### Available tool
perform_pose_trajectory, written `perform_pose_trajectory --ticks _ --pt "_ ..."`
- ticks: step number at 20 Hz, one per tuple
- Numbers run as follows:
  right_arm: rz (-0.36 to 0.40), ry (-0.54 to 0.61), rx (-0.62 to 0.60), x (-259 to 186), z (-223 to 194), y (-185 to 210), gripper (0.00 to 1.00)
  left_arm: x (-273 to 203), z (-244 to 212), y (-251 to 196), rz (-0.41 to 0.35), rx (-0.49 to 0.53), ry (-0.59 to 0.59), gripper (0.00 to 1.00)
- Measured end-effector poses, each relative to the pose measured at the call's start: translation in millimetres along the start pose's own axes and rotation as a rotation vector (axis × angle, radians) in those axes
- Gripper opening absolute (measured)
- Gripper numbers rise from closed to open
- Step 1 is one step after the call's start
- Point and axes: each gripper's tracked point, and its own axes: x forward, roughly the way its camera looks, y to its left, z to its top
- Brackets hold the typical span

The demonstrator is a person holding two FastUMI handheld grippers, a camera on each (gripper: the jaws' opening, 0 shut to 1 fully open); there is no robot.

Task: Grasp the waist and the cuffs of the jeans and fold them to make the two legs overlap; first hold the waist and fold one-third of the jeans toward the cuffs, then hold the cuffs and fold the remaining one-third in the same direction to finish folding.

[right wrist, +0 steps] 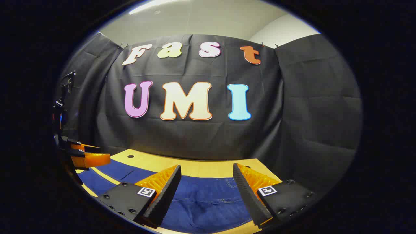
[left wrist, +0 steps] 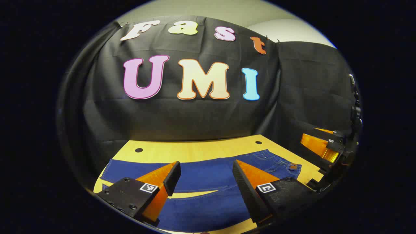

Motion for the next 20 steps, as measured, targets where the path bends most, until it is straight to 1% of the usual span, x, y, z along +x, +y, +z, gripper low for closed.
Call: perform_pose_trajectory --ticks 2,5,9,12,14,16,17,20 --pt "0.024 0.014 0.005 2.8 -4.0 5.9 0.96 -6.8 -5.1 8.0 0.007 -0.017 0.008 0.95" --pt "0.042 0.039 0.028 8.6 -11.2 13.0 0.99 -14.9 -13.6 24.0 0.021 -0.023 0.022 0.94" --pt "0.046 0.073 0.058 13.2 -21.5 21.2 0.99 -30.0 -31.5 49.9 0.042 -0.049 0.054 0.95" --pt "0.036 0.075 0.044 14.0 -23.0 25.5 0.99 -42.7 -47.4 71.3 0.046 -0.059 0.084 0.95" --pt "0.031 0.074 0.03 14.2 -25.9 30.6 0.99 -52.2 -61.7 84.0 0.028 -0.045 0.119 0.95" --pt "0.032 0.087 0.028 12.7 -32.0 38.3 1.0 -62.0 -80.6 98.1 -0.007 -0.028 0.175 0.95" --pt "0.031 0.092 0.029 11.8 -35.8 40.9 0.99 -65.7 -90.2 107.9 -0.014 -0.029 0.197 0.95" --pt "0.027 0.122 0.038 6.1 -44.9 47.7 0.99 -81.0 -116.5 129.5 -0.058 -0.007 0.279 0.95"
